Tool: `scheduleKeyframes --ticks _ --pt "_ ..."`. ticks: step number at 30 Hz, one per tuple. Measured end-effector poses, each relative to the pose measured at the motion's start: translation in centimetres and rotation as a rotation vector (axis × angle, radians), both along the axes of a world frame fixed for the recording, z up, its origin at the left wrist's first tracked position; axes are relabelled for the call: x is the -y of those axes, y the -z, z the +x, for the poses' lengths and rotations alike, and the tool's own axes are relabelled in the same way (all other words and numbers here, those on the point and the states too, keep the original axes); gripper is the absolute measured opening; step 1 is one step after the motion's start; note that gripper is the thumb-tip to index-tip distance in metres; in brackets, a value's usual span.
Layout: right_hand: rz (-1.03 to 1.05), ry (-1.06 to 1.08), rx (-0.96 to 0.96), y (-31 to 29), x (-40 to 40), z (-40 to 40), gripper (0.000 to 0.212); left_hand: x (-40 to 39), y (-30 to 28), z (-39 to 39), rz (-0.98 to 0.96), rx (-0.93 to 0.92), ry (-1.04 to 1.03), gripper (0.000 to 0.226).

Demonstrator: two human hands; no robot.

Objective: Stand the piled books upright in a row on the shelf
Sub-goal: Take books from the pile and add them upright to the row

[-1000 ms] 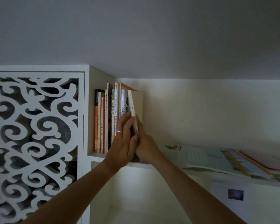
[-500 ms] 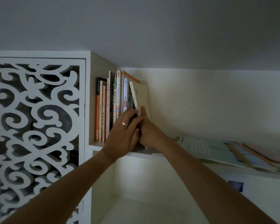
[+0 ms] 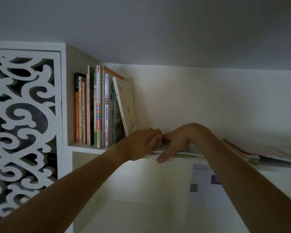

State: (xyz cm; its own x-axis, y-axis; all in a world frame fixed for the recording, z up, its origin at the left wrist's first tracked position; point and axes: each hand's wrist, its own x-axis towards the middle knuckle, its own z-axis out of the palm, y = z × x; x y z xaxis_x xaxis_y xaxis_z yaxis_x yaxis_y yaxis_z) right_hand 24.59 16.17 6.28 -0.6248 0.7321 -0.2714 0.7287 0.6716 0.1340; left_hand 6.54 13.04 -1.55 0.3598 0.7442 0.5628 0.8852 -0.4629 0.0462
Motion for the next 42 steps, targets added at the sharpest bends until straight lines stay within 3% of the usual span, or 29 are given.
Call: scheduleKeyframes --ticks 2,4,8,11,14,19,22,24,29,34,37,40,42 --pt "0.07 -0.008 -0.033 0.4 0.3 0.8 0.1 0.1 -0.2 0.1 0.048 0.158 -0.064 0.058" --pt "0.156 -0.027 -0.118 0.8 0.4 1.3 0.086 0.4 -0.5 0.2 0.14 0.252 -0.072 0.067" --pt "0.244 -0.045 -0.526 0.5 0.5 2.6 0.034 0.0 -1.0 0.0 0.351 0.591 0.007 0.061" --pt "0.429 0.077 -0.78 0.2 -0.3 3.2 0.027 -0.3 -1.1 -0.3 0.491 0.803 0.019 0.05" --pt "0.59 0.205 -0.816 0.7 -1.3 3.4 0.033 -0.3 -1.1 0.2 0.58 0.778 -0.043 0.04" --pt "0.717 0.174 -1.279 1.1 -1.8 2.5 0.031 -0.8 -0.8 0.3 0.597 0.763 -0.071 0.04" --pt "0.608 0.061 -1.632 0.5 -0.8 0.2 0.028 -1.0 -0.5 0.1 0.589 0.748 -0.088 0.043" --pt "0.491 0.033 -1.736 0.0 0.1 -1.7 0.026 -1.1 -0.4 -0.1 0.57 0.735 -0.092 0.043" --pt "0.239 -0.017 -1.83 -0.2 1.8 -6.5 0.028 -0.2 0.8 -0.9 0.614 0.575 -0.162 0.059" --pt "-0.167 -0.143 -1.923 0.5 2.6 -10.6 0.039 1.1 1.7 -1.5 0.618 0.425 -0.066 0.078" --pt "-0.098 -0.256 -1.691 0.7 3.1 -11.4 0.035 0.8 2.0 -2.7 0.54 0.369 -0.108 0.088" --pt "0.013 -0.223 -1.378 1.8 2.6 -12.2 0.068 0.1 2.6 -3.9 0.571 0.268 -0.288 0.088" --pt "-0.015 -0.161 -1.304 2.6 1.7 -12.5 0.089 0.3 2.6 -4.2 0.602 0.3 -0.243 0.083"
